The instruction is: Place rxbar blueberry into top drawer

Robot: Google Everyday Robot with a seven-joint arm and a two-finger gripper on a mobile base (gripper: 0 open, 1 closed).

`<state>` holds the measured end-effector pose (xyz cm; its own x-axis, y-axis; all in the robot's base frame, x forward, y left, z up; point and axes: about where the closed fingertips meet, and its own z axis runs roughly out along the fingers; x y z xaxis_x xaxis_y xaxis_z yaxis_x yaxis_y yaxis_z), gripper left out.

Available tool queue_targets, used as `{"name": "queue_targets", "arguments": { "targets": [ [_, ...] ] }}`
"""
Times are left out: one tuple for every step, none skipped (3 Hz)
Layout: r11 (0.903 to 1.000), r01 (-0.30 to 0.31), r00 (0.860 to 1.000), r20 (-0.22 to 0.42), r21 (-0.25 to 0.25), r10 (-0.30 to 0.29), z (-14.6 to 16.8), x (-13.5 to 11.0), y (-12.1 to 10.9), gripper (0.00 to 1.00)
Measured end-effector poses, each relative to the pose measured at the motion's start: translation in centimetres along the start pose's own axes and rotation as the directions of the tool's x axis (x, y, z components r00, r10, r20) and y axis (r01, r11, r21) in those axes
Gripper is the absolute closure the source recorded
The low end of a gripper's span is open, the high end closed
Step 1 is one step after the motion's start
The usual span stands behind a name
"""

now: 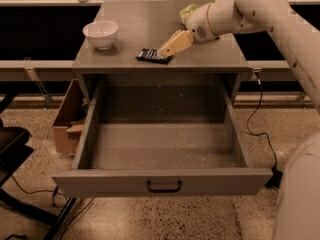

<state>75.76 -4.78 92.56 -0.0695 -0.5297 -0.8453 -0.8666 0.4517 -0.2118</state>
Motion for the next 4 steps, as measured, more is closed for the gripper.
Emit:
{"name": "queue_targets", "arguments": {
  "targets": [
    [0.9997, -0.014, 1.0, -0.028, -0.018, 0.014, 2.6, 0.5, -0.4, 0.0],
    [0.9989, -0.037, 0.997, -0.065, -0.029, 0.035, 4.9, 1.9, -0.8, 0.0],
    [0.9961, -0.073, 0.992, -0.102, -0.049, 0.068, 7.8, 3.6, -1.3, 0.0],
    [0.9942, -0.09, 0.99, -0.117, -0.058, 0.083, 9.0, 4.3, -1.8, 0.0]
  ]
}}
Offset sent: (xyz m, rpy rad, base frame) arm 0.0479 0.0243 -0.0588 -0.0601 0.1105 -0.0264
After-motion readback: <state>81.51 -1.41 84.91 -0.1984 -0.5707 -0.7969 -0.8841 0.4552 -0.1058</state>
